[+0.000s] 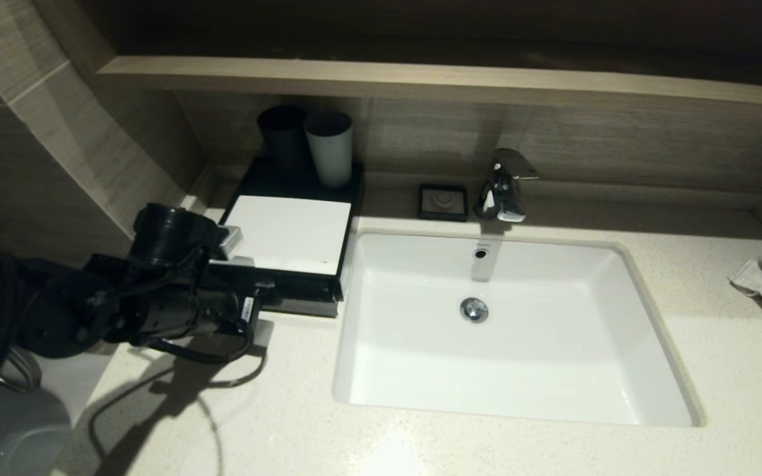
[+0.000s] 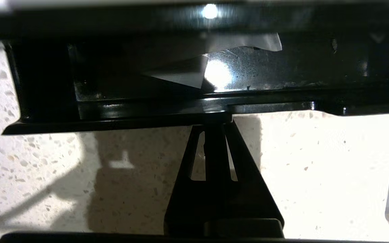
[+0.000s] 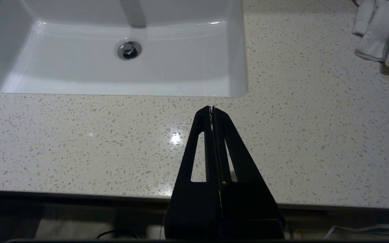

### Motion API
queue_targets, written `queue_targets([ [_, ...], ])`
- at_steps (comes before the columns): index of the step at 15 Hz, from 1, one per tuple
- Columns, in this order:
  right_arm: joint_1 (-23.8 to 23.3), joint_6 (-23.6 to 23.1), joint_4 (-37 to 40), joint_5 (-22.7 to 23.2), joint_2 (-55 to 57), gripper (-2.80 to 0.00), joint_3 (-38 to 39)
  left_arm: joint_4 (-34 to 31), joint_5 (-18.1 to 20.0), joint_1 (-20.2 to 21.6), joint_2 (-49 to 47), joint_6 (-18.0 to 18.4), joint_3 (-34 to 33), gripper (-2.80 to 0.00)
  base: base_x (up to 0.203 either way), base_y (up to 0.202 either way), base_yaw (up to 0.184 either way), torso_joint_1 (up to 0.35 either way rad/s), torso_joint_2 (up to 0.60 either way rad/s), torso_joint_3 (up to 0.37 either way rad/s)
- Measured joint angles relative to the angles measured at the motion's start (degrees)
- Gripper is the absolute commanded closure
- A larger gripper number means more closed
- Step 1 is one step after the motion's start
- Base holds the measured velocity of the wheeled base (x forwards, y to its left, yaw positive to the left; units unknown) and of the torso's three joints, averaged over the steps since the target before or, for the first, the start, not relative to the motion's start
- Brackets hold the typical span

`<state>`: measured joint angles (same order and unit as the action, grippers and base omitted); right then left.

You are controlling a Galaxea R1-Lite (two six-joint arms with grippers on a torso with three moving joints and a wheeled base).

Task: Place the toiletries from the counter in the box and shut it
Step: Close the drawer

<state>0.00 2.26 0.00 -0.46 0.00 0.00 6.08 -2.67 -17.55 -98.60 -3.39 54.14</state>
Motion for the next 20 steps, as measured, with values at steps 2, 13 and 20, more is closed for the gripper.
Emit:
queue_targets([
  [2,0.00,0.00,0.00,0.02,0.00,0.00,0.00,-0.28,-0.09,0.00,-0.20,0.01,1.19,0.00,0.000,0.000,0.000,0.000,0.00,0.000],
  [13,0.00,0.02,0.00,0.02,0.00,0.00,0.00,-0.52,-0.85,0.06,-2.15,0.00,5.64,0.00,0.000,0.000,0.000,0.000,0.00,0.000],
  [20,0.00,0.00,0.00,0.02,0.00,0.00,0.00,-1.87,-0.91,0.06,1.09,-0.02,4.82,0.00,0.000,0.000,0.000,0.000,0.00,0.000],
])
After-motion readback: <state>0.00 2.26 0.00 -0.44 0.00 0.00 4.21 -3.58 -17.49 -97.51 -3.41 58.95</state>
